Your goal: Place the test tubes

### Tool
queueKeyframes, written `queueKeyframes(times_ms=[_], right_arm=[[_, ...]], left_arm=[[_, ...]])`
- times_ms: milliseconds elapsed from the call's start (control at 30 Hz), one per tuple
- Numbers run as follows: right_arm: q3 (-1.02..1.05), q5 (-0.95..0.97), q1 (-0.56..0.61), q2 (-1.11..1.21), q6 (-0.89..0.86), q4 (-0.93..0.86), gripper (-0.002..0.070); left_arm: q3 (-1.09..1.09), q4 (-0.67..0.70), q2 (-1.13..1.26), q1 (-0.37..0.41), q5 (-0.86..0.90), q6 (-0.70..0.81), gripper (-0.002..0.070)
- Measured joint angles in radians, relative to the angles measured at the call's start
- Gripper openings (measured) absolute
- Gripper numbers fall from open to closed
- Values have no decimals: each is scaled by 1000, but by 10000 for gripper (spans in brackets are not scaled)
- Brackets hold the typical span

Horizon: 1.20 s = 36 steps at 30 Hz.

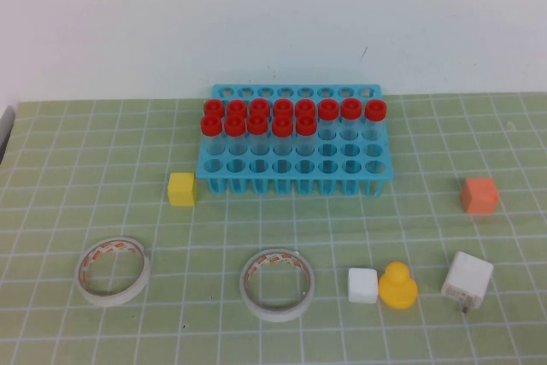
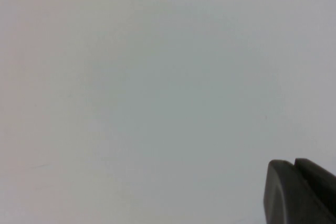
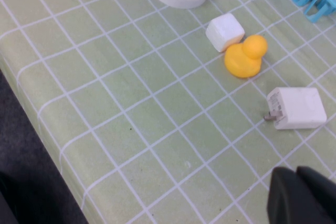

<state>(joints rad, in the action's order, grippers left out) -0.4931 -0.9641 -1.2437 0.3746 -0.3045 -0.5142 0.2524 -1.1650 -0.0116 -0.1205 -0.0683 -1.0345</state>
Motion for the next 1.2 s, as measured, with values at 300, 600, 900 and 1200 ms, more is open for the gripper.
queueKeyframes(times_ms=[300,600,900,1200], right_arm=[[0,0,0,0,0,0,-1],[0,0,0,0,0,0,-1],[0,0,0,0,0,0,-1],[0,0,0,0,0,0,-1]], left_arm=[[0,0,-2,0,0,-48,0],[-70,489,-4,0,48,390,0],[-266,1154,-4,0,63,1079,0],[-271,1199,-4,0,181,1081,0]])
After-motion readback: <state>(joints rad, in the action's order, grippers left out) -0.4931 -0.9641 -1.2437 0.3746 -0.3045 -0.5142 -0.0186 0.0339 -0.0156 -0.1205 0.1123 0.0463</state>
